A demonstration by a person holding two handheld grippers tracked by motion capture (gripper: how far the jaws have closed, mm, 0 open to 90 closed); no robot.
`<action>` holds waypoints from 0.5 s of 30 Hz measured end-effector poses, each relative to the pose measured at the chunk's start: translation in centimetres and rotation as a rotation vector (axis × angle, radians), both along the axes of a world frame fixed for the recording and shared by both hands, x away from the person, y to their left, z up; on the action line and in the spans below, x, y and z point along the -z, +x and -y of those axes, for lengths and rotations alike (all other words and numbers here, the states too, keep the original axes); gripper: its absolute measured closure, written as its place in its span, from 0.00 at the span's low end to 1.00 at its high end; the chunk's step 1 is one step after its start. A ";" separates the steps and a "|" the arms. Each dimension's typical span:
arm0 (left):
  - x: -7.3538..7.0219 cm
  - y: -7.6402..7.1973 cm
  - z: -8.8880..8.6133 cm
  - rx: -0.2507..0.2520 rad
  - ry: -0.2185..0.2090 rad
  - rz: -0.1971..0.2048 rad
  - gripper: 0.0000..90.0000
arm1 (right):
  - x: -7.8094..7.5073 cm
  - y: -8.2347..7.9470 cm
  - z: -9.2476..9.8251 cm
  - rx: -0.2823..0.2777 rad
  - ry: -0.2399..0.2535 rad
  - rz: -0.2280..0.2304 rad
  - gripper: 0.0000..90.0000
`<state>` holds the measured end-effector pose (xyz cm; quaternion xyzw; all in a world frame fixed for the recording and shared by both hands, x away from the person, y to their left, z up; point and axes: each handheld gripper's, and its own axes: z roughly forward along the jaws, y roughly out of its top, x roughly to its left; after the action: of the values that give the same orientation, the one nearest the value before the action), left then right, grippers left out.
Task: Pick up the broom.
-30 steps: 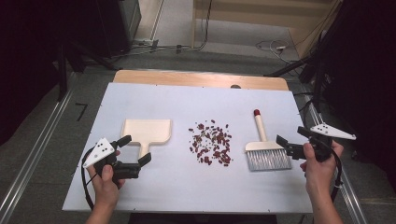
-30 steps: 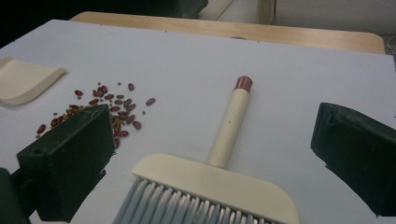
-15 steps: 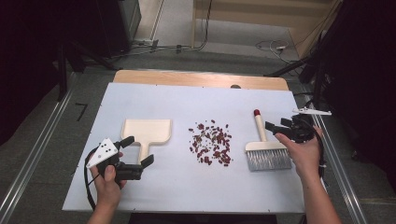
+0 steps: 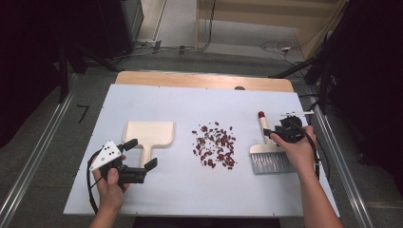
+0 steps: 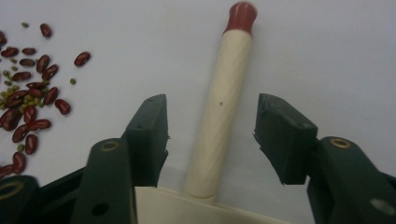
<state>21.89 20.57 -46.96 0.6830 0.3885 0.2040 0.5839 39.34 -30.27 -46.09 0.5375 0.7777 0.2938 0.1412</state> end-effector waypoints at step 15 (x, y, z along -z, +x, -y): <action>0.1 0.2 0.3 0.015 0.005 0.000 0.00 | 1.6 0.4 -1.4 0.059 -0.099 -0.116 0.67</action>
<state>22.05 20.25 -47.06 0.6874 0.3829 0.2004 0.5838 39.78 -28.83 -47.72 0.5687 0.7819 0.2192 0.1308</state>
